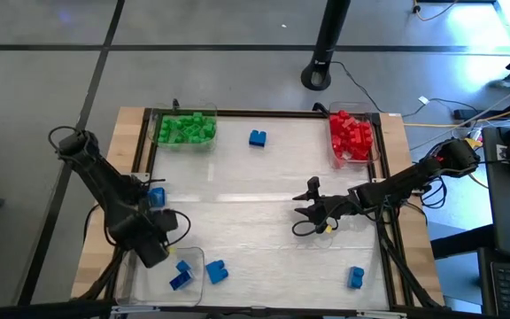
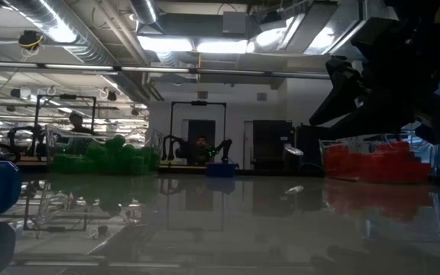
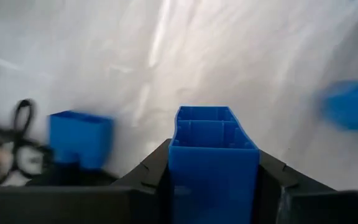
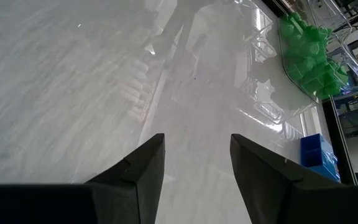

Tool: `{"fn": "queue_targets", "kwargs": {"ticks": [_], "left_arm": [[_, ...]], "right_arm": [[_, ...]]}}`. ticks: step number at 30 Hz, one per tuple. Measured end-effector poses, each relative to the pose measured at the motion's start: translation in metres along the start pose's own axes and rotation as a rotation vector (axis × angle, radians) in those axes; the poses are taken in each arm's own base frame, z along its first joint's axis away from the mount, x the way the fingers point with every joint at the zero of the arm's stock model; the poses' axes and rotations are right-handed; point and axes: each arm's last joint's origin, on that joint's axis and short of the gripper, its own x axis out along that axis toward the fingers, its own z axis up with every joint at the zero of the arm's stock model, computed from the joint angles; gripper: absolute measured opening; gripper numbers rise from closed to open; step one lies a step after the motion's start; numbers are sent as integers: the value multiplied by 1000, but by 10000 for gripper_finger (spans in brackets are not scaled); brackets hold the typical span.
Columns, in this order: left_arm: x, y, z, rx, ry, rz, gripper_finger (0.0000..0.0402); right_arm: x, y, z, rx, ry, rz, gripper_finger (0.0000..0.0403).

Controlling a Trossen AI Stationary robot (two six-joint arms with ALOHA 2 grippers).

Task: Sort blocks
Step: Put the blue game piece into the bottom transparent bin

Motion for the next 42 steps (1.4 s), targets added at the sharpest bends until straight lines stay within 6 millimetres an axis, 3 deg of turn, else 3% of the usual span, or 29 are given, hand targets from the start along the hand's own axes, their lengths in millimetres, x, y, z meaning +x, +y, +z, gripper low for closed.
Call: {"fn": "queue_targets", "kwargs": {"ticks": [8,13,23,36,42], "left_arm": [[-44,-27,22,-197,-112,-350,123],[-46,-45,27,-223,-158,-497,124],[-20,-55,21,-270,-68,-433,155],[-18,-53,22,-274,-92,-406,176],[-22,-30,27,-302,-107,-309,177]], "right_arm": [[0,0,0,0,2,-5,184],[0,0,0,0,2,-4,184],[0,0,0,0,3,-7,184],[0,0,0,0,4,-8,184],[0,-1,0,0,6,-17,184]]}}
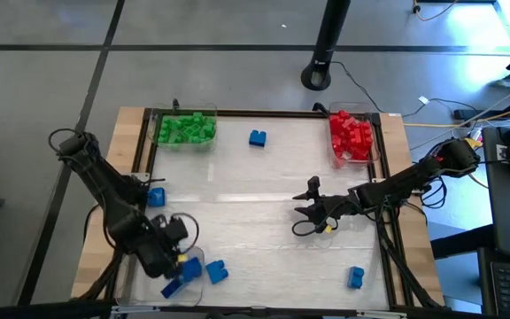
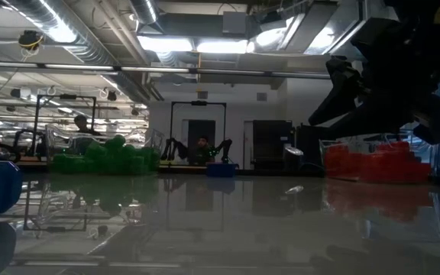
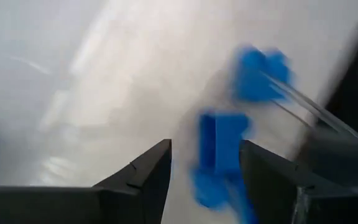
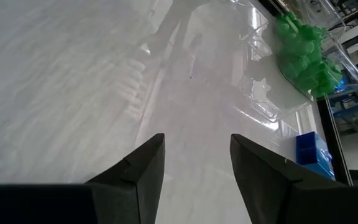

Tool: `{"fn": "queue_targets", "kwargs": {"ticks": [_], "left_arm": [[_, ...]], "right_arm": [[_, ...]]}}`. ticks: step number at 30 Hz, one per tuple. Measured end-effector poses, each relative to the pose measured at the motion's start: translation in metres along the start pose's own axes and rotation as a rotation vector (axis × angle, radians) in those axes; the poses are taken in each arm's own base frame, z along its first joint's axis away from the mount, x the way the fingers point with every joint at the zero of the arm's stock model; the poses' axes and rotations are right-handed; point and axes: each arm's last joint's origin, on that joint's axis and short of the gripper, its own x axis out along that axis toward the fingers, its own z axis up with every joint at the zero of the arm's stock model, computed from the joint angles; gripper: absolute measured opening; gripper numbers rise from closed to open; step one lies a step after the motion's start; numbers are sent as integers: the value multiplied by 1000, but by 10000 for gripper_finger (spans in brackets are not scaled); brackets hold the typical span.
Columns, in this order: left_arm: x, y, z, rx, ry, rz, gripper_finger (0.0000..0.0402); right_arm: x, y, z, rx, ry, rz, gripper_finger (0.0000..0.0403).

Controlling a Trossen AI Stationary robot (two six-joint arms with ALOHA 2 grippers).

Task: Sort blocks
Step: Put the blue game piece into the bottom transparent bin

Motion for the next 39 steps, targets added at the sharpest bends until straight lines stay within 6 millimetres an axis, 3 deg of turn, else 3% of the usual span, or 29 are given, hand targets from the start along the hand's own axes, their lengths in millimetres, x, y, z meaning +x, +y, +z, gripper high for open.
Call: {"fn": "queue_targets", "kwargs": {"ticks": [4,10,20,28,39], "left_arm": [[-5,27,15,-64,-109,221,177],[-6,67,31,-276,-133,580,177],[44,102,33,-421,21,666,177],[65,126,17,-499,106,762,177],[79,132,12,-542,64,739,177]], "right_arm": [[0,0,0,-2,0,-1,184],[0,0,0,-4,2,0,184],[0,0,0,-3,2,1,184],[0,0,0,-3,2,1,184],[0,0,0,-1,2,1,184]]}}
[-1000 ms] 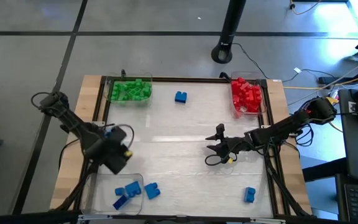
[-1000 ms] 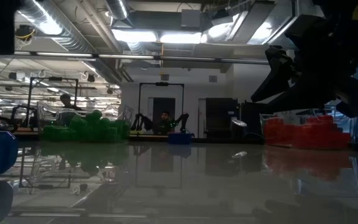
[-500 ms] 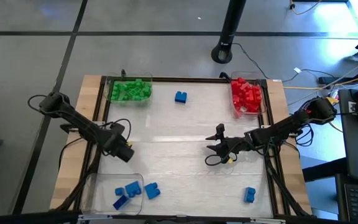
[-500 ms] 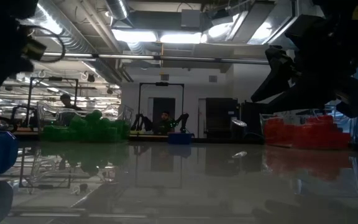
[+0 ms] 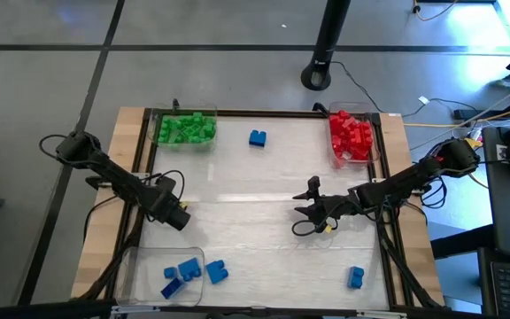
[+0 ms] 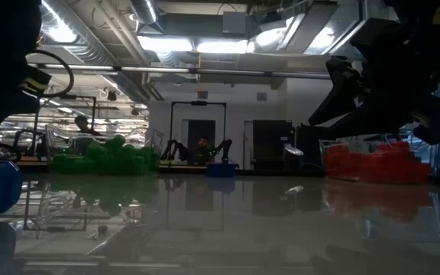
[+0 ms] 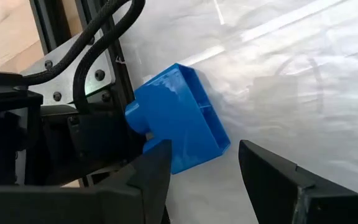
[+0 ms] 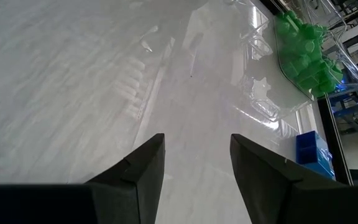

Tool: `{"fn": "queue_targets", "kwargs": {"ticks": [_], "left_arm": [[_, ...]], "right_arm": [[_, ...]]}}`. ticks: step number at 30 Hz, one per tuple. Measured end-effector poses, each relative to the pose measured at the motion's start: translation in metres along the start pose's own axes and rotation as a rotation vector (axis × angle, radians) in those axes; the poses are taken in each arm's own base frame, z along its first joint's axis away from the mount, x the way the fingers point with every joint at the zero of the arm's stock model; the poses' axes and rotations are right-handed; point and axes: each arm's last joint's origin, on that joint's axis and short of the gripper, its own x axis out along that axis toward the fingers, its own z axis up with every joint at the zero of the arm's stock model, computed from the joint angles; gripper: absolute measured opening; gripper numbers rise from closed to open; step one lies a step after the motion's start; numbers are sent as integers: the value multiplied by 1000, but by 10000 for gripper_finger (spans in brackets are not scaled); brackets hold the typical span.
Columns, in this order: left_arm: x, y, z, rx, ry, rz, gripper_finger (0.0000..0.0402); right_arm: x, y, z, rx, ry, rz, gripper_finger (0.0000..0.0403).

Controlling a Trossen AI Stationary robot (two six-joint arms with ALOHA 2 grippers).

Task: Sort blocks
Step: Put the blue game piece into the bottom transparent bin

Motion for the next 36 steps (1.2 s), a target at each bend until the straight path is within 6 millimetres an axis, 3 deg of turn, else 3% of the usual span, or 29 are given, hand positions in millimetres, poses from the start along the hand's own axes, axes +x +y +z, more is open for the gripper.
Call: {"fn": "queue_targets", "kwargs": {"ticks": [13,30,36], "left_arm": [[2,-3,-1,1,-11,18,177],[28,-22,0,47,19,226,177],[39,-29,-2,95,39,300,142]], "right_arm": [[0,0,0,0,0,1,184],[0,0,0,0,0,2,184],[0,0,0,0,-1,2,184]]}}
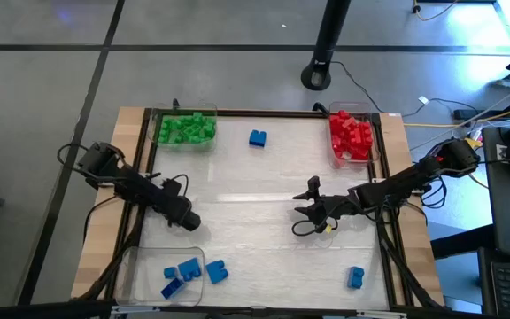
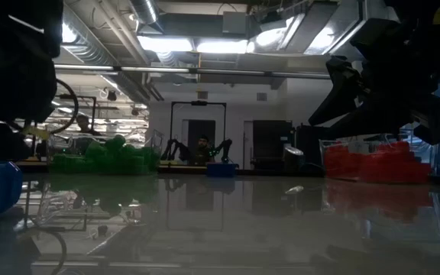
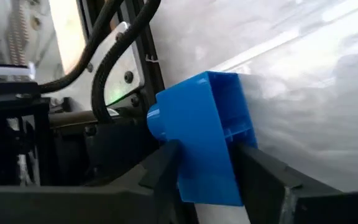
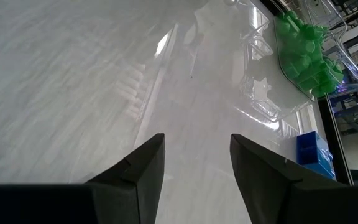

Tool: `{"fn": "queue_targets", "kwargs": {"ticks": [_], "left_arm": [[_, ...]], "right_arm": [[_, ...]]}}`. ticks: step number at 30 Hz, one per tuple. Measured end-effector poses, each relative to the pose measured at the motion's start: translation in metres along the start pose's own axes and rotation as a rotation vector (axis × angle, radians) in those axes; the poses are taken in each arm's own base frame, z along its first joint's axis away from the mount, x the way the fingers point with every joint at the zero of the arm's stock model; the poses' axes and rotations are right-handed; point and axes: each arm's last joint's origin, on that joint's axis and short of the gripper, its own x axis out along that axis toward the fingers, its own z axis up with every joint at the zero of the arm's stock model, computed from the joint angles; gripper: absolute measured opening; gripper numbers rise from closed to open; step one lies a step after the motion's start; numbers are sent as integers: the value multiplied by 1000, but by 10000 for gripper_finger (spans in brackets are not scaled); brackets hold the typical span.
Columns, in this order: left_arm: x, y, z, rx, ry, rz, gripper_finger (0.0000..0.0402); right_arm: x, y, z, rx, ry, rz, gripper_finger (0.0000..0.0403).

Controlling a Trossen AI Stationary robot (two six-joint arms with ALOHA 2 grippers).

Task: Sort blocks
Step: Put the blue game piece into the bottom transparent bin

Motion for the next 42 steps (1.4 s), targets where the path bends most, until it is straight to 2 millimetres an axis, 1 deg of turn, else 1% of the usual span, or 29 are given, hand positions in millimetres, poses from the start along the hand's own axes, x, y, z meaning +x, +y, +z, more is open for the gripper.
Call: {"fn": "queue_targets", "kwargs": {"ticks": [5,11,13,17,23,25,30,33,37,40,42], "left_arm": [[4,-5,-1,67,-10,40,85],[1,-2,-1,116,-18,89,21],[-5,-2,-1,122,-18,95,8],[-23,-1,-2,134,-51,92,5],[-56,-1,-4,183,-113,57,3],[-71,-3,-7,215,-135,10,4],[-117,-5,-14,325,-172,-170,4],[-146,-1,-22,393,-199,-283,3],[-179,7,-37,487,-243,-432,6],[-195,13,-48,517,-277,-522,4],[-203,17,-55,510,-284,-562,3]], "right_arm": [[0,0,0,0,0,0,184],[0,0,0,0,0,0,184],[0,0,0,0,0,0,184],[0,0,0,0,0,-1,184],[0,0,0,2,0,-2,184],[0,0,0,3,1,-1,184],[0,0,0,4,0,-2,184],[0,0,0,4,0,-2,184],[0,0,0,4,0,-2,184],[0,0,0,4,0,-2,184],[0,0,0,4,0,-2,184]]}}
